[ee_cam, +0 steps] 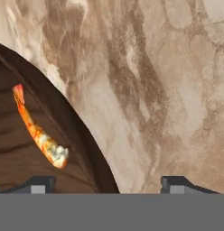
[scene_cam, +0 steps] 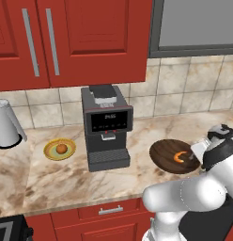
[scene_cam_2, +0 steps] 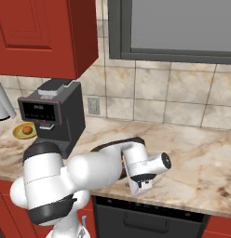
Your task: Remove the tangerine from the bowl and place it on the small plate. Then place the bowl with only the shrimp in the microwave, close the door, and press the start button to microwave the shrimp.
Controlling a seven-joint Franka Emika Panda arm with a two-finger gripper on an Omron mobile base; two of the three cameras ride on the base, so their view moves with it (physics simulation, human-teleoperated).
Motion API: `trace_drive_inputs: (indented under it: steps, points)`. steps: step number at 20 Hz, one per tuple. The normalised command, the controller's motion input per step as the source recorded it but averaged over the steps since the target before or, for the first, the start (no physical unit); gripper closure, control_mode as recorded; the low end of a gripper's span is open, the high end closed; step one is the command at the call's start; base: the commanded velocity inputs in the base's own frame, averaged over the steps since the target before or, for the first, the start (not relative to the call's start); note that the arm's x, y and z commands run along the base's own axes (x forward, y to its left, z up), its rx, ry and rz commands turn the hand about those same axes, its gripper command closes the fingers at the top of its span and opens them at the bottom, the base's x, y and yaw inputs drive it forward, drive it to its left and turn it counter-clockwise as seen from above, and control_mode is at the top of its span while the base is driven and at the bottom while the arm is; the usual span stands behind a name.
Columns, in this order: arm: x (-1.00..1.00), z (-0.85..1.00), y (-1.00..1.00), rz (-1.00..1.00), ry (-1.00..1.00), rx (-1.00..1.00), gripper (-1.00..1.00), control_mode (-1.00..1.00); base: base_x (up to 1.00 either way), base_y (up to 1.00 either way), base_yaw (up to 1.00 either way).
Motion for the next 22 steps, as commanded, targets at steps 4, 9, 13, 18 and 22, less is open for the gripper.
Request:
trace_drive_inputs:
  steps: [4, 9, 13, 18, 22]
  points:
    - [0.16, -0.35, 0.48, 0.00, 0.01, -0.04, -1.00, -1.00, 0.00, 0.00, 0.00]
    - [0.15, -0.28, 0.66, 0.00, 0.02, -0.06, -1.00, -1.00, 0.00, 0.00, 0.00]
    - [0.12, -0.32, 0.64, 0.00, 0.06, -0.09, 1.00, -1.00, 0.00, 0.00, 0.00]
    - [0.05, -0.12, 0.42, 0.00, 0.01, -0.03, 1.00, -1.00, 0.00, 0.00, 0.00]
    - [0.00, 0.00, 0.09, 0.00, 0.00, 0.00, 1.00, -1.00, 0.00, 0.00, 0.00]
